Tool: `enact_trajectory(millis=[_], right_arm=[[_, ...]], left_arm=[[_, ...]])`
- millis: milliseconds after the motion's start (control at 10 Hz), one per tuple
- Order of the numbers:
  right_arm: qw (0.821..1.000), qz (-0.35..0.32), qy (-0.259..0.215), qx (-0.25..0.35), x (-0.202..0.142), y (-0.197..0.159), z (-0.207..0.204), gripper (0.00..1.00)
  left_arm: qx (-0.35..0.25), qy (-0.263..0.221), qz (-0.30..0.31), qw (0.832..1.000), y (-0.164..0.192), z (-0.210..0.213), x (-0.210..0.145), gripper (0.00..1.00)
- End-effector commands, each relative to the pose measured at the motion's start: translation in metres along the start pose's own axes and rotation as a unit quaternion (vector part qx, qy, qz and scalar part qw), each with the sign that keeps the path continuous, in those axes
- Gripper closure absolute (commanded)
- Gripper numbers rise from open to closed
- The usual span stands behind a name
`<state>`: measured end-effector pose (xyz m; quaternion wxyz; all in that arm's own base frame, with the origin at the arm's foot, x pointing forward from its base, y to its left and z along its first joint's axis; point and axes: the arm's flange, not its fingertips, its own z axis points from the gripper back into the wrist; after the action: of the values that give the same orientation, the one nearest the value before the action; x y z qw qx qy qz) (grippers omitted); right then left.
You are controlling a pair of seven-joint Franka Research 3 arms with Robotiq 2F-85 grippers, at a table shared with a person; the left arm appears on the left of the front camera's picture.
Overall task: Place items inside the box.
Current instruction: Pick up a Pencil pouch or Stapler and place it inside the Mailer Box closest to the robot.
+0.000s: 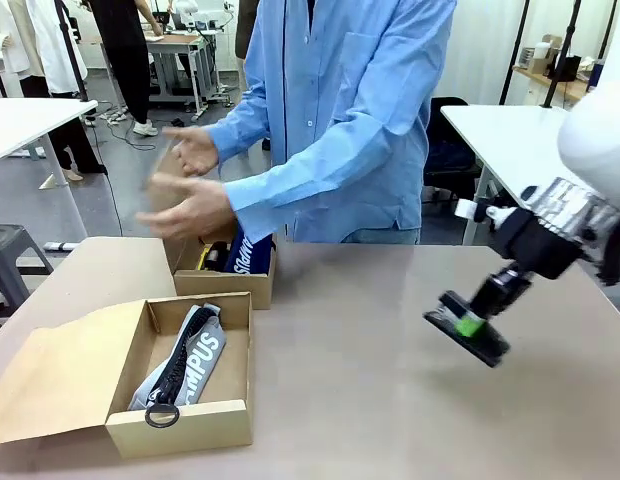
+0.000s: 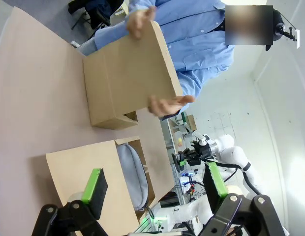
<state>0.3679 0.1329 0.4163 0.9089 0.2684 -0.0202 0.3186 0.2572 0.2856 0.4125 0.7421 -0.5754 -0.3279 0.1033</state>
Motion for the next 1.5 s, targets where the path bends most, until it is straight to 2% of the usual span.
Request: enact_trajectory(millis=[0, 100, 200, 300, 400, 500, 700, 800, 1100, 1400], right_arm=[[0.996, -0.071, -0.045, -0.011, 0.033, 0.060, -0.008, 0.68], [0.996, -0.052, -0.047, -0.056, 0.029, 0.080, -0.010, 0.68], [0.992, -0.075, -0.060, -0.077, 0.017, 0.078, 0.000, 0.68], [0.987, -0.130, -0.050, -0.083, -0.002, 0.065, 0.012, 0.68], [0.969, -0.223, -0.034, -0.100, -0.024, 0.052, 0.019, 0.68], [0.954, -0.277, -0.024, -0.109, -0.052, 0.046, 0.025, 0.68], [0.926, -0.354, -0.059, -0.119, -0.080, 0.048, 0.032, 0.68], [0.930, -0.346, -0.064, -0.110, -0.075, 0.049, 0.033, 0.68], [0.936, -0.334, -0.041, -0.104, -0.052, 0.039, 0.022, 0.68], [0.936, -0.332, -0.043, -0.110, -0.046, 0.041, 0.018, 0.68]], left_arm=[[-0.009, -0.006, -0.010, 1.000, -0.002, -0.001, 0.000, 0.00], [-0.009, -0.006, -0.010, 1.000, -0.002, -0.001, 0.000, 0.00], [-0.009, -0.006, -0.010, 1.000, -0.002, -0.001, 0.000, 0.00], [-0.009, -0.006, -0.010, 1.000, -0.002, -0.001, 0.000, 0.00], [-0.009, -0.006, -0.010, 1.000, -0.002, -0.001, 0.000, 0.00], [-0.009, -0.006, -0.010, 1.000, -0.002, -0.001, 0.000, 0.00], [-0.009, -0.006, -0.010, 1.000, -0.002, -0.001, 0.000, 0.00], [-0.009, -0.006, -0.010, 1.000, -0.002, -0.001, 0.000, 0.00], [-0.009, -0.006, -0.010, 1.000, -0.002, -0.001, 0.000, 0.00], [-0.009, -0.006, -0.010, 1.000, -0.002, -0.001, 0.000, 0.00]])
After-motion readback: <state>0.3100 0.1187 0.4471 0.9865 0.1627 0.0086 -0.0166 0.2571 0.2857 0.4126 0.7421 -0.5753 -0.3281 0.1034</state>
